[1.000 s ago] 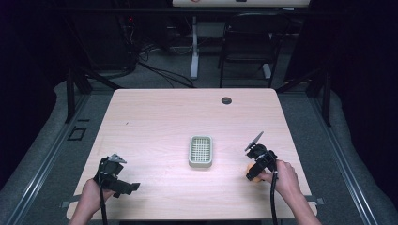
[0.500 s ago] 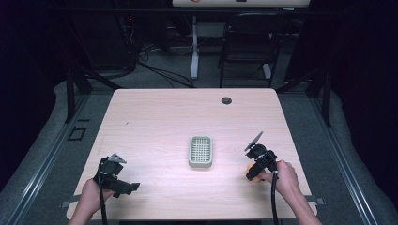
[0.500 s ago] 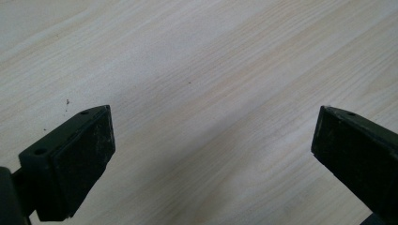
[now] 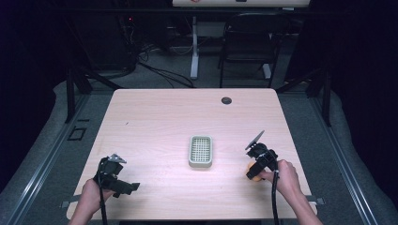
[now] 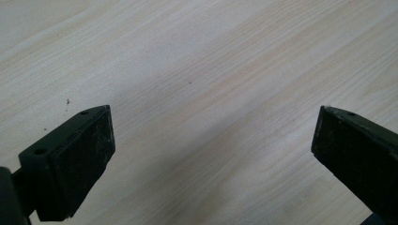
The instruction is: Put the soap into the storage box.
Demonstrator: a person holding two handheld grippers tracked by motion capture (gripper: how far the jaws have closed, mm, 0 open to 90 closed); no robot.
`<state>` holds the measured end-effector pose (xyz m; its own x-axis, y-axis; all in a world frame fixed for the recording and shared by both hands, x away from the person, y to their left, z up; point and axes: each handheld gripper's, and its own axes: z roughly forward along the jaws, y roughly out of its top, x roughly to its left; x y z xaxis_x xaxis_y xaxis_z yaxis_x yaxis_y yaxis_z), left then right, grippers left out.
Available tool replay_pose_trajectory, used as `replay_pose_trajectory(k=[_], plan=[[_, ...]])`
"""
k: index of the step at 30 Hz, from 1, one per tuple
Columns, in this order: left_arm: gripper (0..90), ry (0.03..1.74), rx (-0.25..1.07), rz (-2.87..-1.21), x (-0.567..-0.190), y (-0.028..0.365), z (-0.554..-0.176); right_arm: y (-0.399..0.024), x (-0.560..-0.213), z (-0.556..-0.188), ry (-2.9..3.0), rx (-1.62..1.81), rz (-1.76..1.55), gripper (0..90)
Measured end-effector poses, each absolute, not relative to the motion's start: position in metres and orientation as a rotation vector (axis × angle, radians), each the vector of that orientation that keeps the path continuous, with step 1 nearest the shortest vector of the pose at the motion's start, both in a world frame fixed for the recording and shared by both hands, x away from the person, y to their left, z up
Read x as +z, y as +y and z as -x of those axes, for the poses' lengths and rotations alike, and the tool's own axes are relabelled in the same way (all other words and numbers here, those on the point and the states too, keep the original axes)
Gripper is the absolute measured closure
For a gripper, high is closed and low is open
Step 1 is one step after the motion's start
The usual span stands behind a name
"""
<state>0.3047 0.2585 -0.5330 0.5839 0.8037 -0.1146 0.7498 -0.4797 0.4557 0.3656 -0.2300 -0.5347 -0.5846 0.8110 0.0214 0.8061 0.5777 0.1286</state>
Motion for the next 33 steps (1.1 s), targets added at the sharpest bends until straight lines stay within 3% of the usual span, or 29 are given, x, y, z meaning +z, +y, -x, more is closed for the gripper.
replay_pose_trajectory(k=[32,33], plan=[[0.1,1.245,0.161,-2.350,-0.533,0.259,-0.305,-0.228,-0.545,-0.364,2.741,0.228,-1.422,24.4],[0.1,1.245,0.160,-2.350,-0.533,0.259,-0.305,-0.229,-0.538,-0.368,2.805,0.106,-1.346,24.4]])
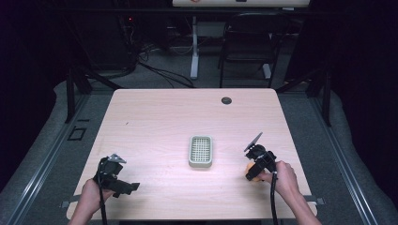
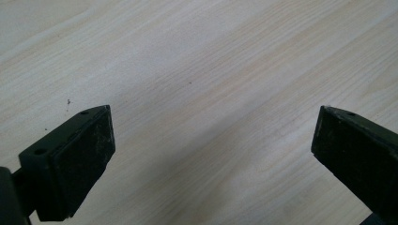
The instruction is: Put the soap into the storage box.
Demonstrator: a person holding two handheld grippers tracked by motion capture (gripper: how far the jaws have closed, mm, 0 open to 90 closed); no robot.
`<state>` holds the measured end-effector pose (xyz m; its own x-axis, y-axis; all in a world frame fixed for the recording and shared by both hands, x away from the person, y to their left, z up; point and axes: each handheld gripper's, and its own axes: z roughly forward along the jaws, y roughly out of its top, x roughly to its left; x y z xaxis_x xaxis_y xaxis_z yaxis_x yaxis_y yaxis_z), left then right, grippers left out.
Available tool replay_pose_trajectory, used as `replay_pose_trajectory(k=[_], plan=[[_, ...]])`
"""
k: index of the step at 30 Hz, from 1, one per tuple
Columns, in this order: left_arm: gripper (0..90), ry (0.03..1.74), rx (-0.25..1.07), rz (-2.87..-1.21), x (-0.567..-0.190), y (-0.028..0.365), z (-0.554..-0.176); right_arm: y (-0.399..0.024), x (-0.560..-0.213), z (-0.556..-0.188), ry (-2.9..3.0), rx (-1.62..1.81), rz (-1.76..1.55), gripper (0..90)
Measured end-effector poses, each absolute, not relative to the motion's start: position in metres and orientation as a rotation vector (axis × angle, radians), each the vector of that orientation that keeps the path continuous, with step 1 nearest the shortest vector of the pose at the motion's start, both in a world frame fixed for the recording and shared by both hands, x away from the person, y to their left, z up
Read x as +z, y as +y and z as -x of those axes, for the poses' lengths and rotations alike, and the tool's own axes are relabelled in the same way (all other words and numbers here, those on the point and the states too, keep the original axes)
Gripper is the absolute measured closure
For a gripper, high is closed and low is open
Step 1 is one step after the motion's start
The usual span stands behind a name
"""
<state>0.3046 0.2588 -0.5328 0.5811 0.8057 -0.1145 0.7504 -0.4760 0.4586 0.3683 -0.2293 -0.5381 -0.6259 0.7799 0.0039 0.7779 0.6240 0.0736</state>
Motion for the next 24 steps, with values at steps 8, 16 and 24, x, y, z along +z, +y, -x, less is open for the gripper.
replay_pose_trajectory(k=[8,16,24], plan=[[0.1,1.243,0.160,-2.350,-0.533,0.259,-0.305,-0.230,-0.536,-0.364,2.727,0.275,-1.426,24.5],[0.1,1.247,0.159,-2.349,-0.533,0.259,-0.305,-0.231,-0.528,-0.363,2.718,0.288,-1.416,24.5],[0.1,1.247,0.159,-2.347,-0.533,0.259,-0.304,-0.233,-0.522,-0.364,2.727,0.282,-1.400,24.5]])
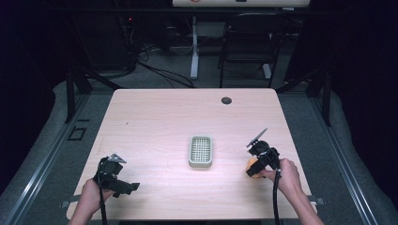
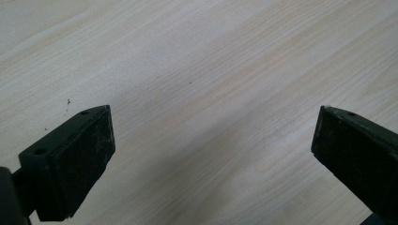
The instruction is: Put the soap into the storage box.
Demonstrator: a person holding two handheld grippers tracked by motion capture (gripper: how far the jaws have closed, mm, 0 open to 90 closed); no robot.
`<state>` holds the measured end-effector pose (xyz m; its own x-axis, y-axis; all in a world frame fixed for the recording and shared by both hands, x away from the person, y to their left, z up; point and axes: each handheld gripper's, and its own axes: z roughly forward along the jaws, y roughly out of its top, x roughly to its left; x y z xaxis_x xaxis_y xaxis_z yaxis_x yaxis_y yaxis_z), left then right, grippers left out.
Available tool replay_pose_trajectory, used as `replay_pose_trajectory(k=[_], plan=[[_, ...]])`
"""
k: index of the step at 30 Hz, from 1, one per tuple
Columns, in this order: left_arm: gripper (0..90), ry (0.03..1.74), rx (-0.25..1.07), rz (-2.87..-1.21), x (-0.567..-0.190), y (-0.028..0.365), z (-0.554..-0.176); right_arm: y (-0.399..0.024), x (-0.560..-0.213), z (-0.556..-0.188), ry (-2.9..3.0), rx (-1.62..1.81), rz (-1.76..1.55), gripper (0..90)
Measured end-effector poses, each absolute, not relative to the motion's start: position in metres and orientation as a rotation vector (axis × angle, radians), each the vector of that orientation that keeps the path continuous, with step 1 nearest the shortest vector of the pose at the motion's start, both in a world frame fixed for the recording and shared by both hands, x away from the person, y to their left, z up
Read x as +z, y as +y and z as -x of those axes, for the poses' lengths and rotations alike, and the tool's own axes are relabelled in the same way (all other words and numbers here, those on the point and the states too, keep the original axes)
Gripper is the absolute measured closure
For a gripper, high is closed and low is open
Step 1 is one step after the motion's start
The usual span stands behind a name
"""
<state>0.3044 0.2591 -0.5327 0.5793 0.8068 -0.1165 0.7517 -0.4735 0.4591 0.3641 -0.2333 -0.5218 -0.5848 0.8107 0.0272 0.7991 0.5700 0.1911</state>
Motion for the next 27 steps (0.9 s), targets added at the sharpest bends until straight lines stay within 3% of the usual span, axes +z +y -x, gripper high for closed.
replay_pose_trajectory(k=[27], plan=[[0.1,1.234,0.193,-2.346,-0.532,0.259,-0.304,-0.227,-0.510,-0.360,2.716,0.371,-1.389,24.5]])
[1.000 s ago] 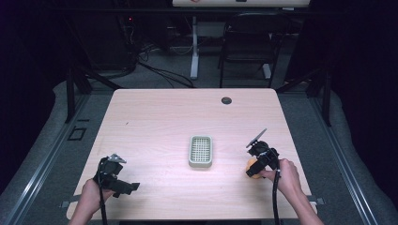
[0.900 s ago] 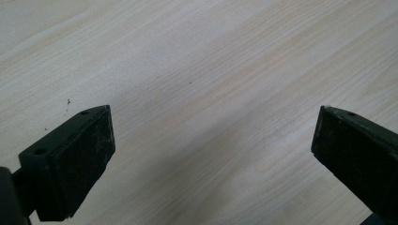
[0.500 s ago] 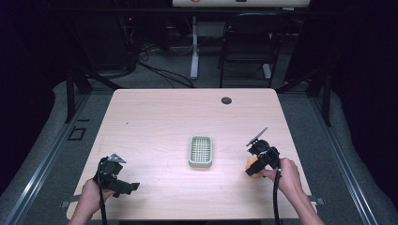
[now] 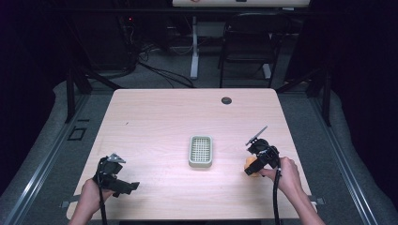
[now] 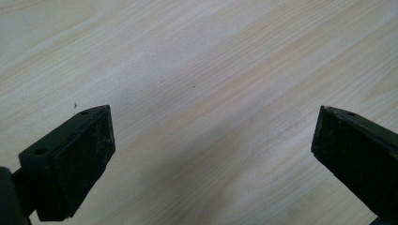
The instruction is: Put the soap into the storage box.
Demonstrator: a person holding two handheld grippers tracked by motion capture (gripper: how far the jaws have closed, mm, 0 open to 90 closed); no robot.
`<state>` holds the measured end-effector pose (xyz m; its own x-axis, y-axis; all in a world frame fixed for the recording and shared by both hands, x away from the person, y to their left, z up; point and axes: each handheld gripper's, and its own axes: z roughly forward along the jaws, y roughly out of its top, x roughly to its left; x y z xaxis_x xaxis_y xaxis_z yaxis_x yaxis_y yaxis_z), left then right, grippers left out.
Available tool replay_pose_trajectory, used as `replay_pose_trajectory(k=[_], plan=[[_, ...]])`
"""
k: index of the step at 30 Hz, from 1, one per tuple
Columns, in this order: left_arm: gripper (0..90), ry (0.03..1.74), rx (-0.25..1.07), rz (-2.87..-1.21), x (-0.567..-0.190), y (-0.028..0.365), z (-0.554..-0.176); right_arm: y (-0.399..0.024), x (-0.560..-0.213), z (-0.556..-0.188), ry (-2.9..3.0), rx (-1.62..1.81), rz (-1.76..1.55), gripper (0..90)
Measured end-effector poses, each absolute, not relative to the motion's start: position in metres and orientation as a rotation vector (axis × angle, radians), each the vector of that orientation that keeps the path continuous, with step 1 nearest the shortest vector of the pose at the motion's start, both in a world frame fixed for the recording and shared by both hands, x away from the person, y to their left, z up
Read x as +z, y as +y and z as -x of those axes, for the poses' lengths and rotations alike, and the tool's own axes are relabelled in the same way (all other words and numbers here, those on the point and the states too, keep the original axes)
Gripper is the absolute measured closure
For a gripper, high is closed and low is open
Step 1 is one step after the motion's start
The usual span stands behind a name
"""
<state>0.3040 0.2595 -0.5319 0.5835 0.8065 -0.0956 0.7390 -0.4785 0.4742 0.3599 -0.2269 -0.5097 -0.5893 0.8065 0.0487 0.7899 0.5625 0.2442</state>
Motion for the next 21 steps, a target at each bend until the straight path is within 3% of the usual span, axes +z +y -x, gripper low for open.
replay_pose_trajectory(k=[21], plan=[[0.1,1.241,0.200,-2.349,-0.533,0.261,-0.305,-0.204,-0.494,-0.377,2.768,0.399,-1.307,24.6]])
